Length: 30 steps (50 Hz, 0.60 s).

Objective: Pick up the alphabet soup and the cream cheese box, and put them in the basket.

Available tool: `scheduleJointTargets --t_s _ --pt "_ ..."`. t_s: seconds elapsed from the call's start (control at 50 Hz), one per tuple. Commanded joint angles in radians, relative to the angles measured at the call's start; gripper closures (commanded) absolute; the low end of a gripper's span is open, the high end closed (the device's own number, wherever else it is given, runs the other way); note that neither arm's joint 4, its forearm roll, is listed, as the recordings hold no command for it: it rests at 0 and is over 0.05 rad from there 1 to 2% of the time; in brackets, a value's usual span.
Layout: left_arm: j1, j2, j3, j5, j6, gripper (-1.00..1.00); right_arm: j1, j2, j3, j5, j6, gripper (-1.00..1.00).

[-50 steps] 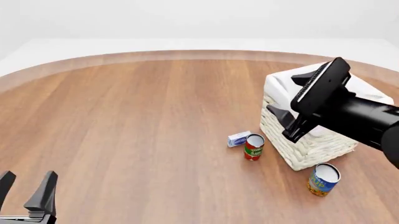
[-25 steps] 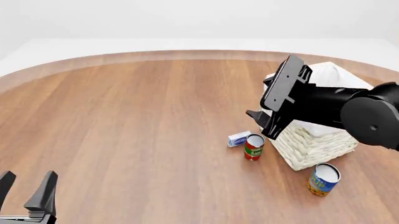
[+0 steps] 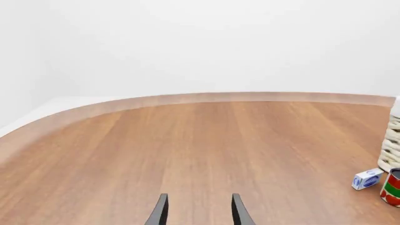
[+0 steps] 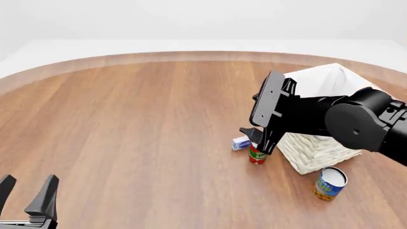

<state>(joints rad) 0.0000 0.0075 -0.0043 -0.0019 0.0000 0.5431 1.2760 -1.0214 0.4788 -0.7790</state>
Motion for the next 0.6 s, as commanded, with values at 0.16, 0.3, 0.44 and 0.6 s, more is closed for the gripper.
scheduleJointTargets --t_s 0.16,0.3,0.44,0.6 --pt "0.000 0.000 0.000 0.000 0.000 -1.00 0.001 0.008 0.026 0.003 -0.035 -1.00" --pt "0.000 0.000 0.000 0.000 0.000 -1.00 0.001 0.008 0.026 0.003 -0.035 -1.00" --pt "0.000 0.000 0.000 0.000 0.000 -1.00 0.001 0.008 0.026 0.003 -0.035 -1.00" --pt "0.000 0.000 0.000 0.000 0.000 -1.00 0.004 0.018 0.036 -0.011 -0.050 -1.00"
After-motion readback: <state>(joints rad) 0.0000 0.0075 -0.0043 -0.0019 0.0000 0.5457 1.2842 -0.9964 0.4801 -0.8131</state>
